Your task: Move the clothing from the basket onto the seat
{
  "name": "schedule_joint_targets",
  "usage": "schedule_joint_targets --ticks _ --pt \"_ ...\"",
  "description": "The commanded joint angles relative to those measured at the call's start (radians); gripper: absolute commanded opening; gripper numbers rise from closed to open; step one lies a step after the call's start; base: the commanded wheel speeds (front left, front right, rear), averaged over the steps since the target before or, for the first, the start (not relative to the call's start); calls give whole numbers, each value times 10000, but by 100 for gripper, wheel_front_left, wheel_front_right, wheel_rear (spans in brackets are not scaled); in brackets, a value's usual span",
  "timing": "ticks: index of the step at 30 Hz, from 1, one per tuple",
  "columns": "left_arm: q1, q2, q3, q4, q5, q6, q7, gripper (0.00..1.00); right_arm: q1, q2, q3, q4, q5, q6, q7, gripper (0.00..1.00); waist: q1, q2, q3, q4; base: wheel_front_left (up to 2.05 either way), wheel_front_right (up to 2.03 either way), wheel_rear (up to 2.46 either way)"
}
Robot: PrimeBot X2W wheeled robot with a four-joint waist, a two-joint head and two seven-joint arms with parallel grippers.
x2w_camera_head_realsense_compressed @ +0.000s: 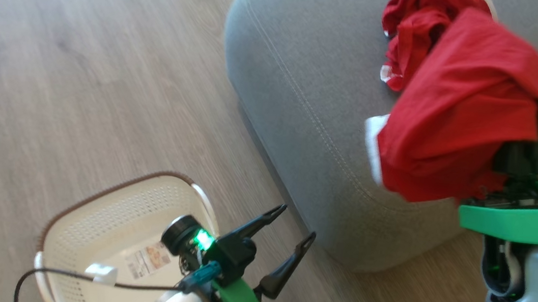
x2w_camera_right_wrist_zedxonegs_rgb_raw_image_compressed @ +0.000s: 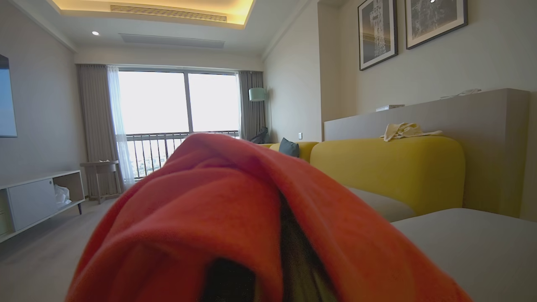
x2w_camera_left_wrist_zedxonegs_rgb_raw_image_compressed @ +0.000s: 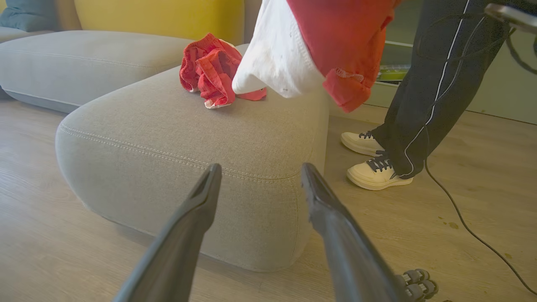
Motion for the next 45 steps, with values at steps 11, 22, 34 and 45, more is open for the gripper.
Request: schedule_joint_targets --ticks 11,22,34,45 --pt "-1441 244 -774 56 -510 -10 -51 100 220 264 -820 -955 -144 -2 -63 0 0 0 700 -494 0 0 0" --pt "-1527 394 -921 92 -646 -10 -51 100 301 321 -1132 -1001 -102 -2 -63 0 0 0 763 -531 0 0 0" --pt "-1425 397 -497 -18 -418 -10 -51 100 -627 -325 -1578 71 -473 -2 -63 0 0 0 1216 -440 0 0 0" --pt "-1906 794 -501 -220 56 -10 -51 100 -4045 -2094 -1930 2358 -273 -2 -63 0 0 0 2881 209 0 0 0"
